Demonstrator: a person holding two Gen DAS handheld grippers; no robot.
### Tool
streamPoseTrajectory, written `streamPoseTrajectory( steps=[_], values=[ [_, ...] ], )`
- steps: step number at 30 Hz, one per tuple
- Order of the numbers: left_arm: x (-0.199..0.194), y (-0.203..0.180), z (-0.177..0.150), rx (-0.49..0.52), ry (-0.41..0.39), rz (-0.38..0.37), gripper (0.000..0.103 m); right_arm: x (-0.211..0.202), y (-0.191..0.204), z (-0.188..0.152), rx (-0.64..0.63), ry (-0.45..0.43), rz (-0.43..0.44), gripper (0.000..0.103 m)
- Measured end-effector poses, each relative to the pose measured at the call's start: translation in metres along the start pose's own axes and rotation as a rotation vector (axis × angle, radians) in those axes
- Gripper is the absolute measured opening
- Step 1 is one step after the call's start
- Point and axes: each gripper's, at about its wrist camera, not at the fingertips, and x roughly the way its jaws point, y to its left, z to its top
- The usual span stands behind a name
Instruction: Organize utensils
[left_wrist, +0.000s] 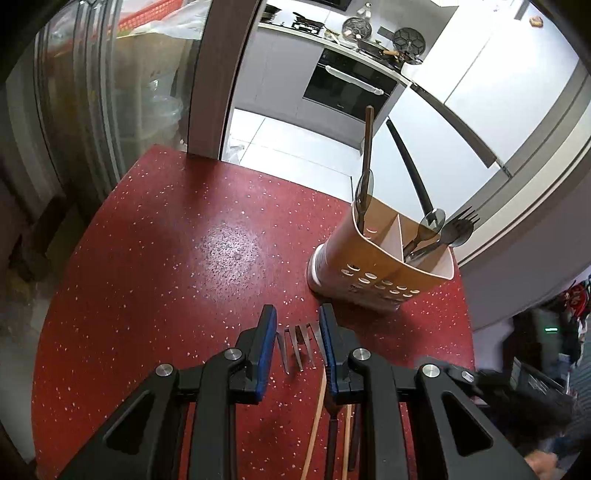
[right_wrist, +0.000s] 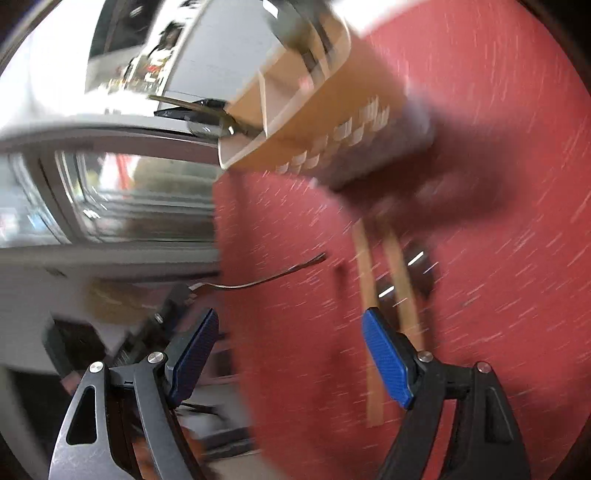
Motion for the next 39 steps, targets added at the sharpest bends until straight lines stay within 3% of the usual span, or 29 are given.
streamPoseTrajectory(
  steps=[2,8,15,16,22,26,27,28,29,30,34,37,39],
  values=[
    [-0.024,0.009,0.007,-0.013,-0.005,-0.007,0.046,0.025,-0.016,0.006,0.146,0.052,0.118,0.083],
    [-0.069,0.015,0.011,-0.014,-0.021,-0.027,0.046,0.086,-0.03,0.006,0.339,0.127,0.248,0.082],
    [-0.086,0.022,0.007,-0.007,-0.022,-0.038,0.045,0.085,-0.005,0.014,0.264,0.095,0.23,0.002],
    [-0.087,0.024,0.006,-0.008,-0.019,-0.051,0.045,0.078,-0.002,0.017,0.247,0.066,0.223,0.001],
    [-0.097,0.025,0.0,0.034,-0.015,-0.085,0.045,0.022,0.029,0.033,0.061,-0.077,0.163,0.0],
    [-0.094,0.029,-0.005,0.017,0.003,-0.088,0.045,0.008,0.036,0.039,0.028,-0.064,0.111,0.002],
    [-0.095,0.031,-0.005,0.006,0.001,-0.089,0.045,0.013,0.032,0.041,0.053,-0.022,0.103,0.016],
    [-0.097,0.032,-0.005,-0.001,-0.004,-0.089,0.045,0.021,0.025,0.039,0.094,0.025,0.095,0.037],
    [-0.099,0.033,-0.004,-0.003,-0.012,-0.089,0.045,0.029,0.018,0.037,0.143,0.06,0.082,0.093],
    [-0.102,0.033,-0.003,-0.002,-0.019,-0.091,0.045,0.033,0.01,0.033,0.175,0.071,0.08,0.102],
    [-0.11,0.03,-0.001,0.024,-0.021,-0.097,0.045,0.063,-0.01,0.021,0.287,0.092,0.162,0.099],
    [-0.114,0.028,-0.003,0.034,-0.013,-0.1,0.045,0.085,-0.013,0.017,0.333,0.134,0.191,0.071],
    [-0.115,0.028,-0.005,0.036,-0.007,-0.102,0.045,0.093,-0.01,0.015,0.326,0.161,0.196,0.042]
  ],
)
